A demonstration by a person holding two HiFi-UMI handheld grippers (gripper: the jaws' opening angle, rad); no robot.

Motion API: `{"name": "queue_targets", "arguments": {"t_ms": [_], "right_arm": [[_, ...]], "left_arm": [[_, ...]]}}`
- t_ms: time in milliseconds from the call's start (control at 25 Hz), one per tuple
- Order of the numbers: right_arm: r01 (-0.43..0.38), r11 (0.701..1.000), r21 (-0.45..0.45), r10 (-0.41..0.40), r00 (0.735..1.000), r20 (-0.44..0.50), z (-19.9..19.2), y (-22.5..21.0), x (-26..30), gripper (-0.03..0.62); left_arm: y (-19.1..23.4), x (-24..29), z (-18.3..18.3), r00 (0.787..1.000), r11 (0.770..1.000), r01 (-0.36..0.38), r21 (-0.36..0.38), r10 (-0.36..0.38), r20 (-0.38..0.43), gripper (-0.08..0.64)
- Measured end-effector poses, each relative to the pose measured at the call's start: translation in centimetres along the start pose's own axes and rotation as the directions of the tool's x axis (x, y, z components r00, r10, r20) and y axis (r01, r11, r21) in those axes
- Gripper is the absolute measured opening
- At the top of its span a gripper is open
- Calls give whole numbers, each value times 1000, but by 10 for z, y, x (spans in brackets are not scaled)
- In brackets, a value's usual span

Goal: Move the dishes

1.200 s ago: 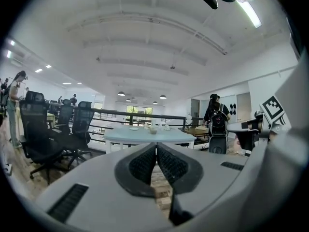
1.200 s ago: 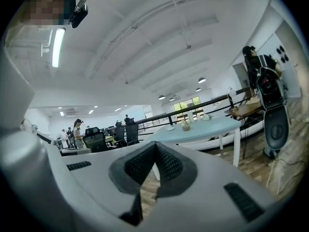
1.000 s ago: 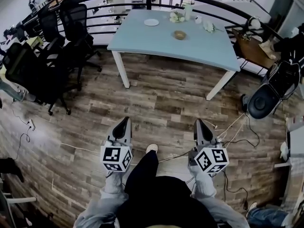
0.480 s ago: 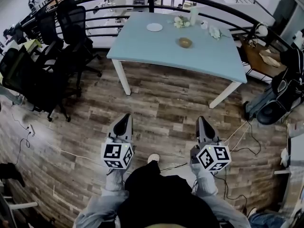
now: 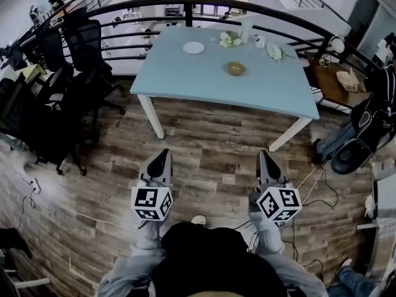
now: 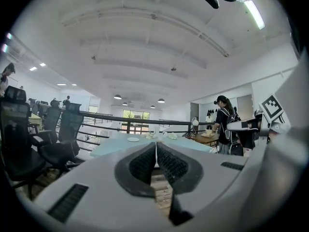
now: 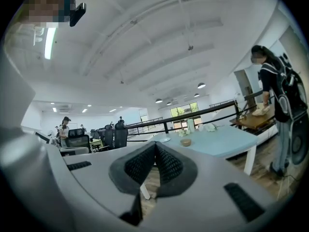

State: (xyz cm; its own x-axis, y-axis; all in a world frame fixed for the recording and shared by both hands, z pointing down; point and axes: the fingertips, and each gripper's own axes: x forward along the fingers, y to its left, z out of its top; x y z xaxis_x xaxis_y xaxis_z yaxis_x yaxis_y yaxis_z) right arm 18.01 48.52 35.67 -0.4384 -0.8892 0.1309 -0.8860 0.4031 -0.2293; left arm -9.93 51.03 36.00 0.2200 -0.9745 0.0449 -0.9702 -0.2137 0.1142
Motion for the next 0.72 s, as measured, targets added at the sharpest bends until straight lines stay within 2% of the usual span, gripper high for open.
{"name": "queue_targets", "arguments": {"t_ms": [160, 360, 520, 720], "right_arm": [[8, 1000, 8, -8, 1000, -14, -5, 0, 11, 8], [43, 998, 33, -41, 997, -71, -28, -8, 6, 8], [60, 996, 60, -54, 994, -96, -37, -21, 12, 8], [18, 999, 43, -14, 996, -92, -35, -20, 49, 8]], "left_arm": [[-2, 10, 0, 999, 999, 32, 7, -32, -16, 21], [0, 2, -24, 997, 1000, 25, -15, -26, -78, 21], [12, 0, -37, 993, 1000, -15, -12, 14, -113, 21], [37, 22, -38, 993, 996, -71, -62, 64, -100, 21]]}}
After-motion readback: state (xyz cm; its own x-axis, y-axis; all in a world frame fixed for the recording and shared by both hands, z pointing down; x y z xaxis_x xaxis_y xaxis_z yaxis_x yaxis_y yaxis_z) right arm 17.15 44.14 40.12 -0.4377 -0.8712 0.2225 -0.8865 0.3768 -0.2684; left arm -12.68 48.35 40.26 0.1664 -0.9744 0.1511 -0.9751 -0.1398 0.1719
